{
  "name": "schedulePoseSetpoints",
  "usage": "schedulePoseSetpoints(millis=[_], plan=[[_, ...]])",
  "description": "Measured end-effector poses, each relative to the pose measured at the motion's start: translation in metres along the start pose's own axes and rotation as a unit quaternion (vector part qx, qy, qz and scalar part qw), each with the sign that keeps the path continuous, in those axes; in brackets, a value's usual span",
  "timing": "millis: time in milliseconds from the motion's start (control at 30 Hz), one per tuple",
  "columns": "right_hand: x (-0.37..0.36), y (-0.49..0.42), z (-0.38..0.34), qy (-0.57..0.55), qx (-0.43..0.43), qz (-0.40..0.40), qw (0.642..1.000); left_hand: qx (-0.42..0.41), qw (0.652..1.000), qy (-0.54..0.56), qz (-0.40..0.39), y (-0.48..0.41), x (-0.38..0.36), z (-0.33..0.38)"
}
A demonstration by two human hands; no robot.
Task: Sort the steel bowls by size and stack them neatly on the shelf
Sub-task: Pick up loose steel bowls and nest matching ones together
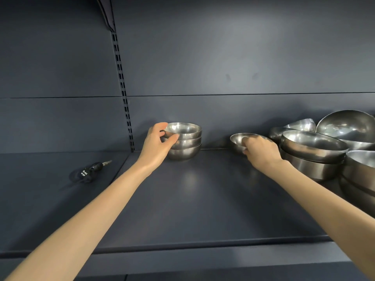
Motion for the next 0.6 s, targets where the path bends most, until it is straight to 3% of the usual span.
schedulePoseSetpoints(millis=[233,467,600], plan=[[0.006,0.009,0.003,-0.050,-0.001,0.027,0.998,-0.088,0.995,-0.045,-0.005,0.018,-0.021,0.030],[0.024,0.018,-0.004,-0.106,0.034,0.082,0.990,-0.003,0.987,0.005,-0.162,0.024,-0.054,0.030],[0.038,0.025,-0.010,-0.143,0.064,0.111,0.981,0.025,0.983,0.002,-0.184,0.018,-0.068,0.031]])
Point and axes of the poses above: each hand's wrist, its own y-axis away from the middle knuckle, its own x-axis out of the back of the hand, z = x × y, the point moved 7 cm from there along -y, towards the middle knuckle, and after that the axes turned 8 degrees about -y, right-handed, at the moved point
